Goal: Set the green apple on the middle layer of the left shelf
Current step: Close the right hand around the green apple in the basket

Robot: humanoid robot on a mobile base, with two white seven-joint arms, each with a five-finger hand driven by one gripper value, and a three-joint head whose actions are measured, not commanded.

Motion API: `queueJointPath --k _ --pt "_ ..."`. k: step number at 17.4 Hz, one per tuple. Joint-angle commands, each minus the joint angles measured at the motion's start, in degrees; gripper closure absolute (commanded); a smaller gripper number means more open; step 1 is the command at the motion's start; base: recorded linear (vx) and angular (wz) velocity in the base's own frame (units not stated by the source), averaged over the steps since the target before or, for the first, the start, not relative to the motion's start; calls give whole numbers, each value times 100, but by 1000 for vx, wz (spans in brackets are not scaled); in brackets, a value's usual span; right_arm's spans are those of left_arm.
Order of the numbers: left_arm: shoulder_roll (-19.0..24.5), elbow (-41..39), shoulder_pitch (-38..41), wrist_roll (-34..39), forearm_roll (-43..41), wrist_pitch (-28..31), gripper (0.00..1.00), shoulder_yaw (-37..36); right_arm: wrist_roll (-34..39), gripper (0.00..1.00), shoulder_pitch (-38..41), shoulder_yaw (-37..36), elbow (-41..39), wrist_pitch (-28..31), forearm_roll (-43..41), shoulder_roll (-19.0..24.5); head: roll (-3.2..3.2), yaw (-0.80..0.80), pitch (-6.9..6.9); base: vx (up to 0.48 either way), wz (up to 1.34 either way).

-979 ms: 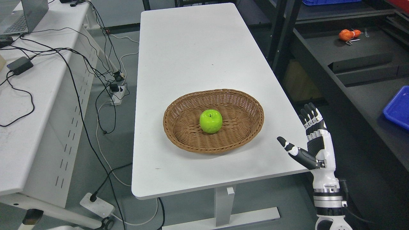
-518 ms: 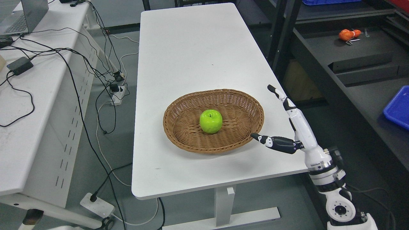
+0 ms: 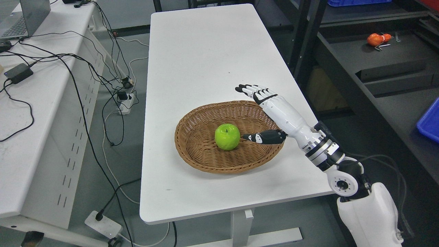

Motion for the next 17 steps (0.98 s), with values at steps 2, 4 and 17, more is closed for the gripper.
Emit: queueJointPath --k 2,4,17 --pt "100 0 0 7 0 -5 0 0 174 0 -478 1601 1058 -303 948 -234 3 0 0 122 56" --pt "100 0 0 -1 0 4 0 0 183 0 -469 1795 1190 -391 1028 -261 3 0 0 131 76" --pt "100 0 0 -1 9 -5 0 0 191 0 -759 1787 1542 -515 1249 -806 3 0 0 47 14"
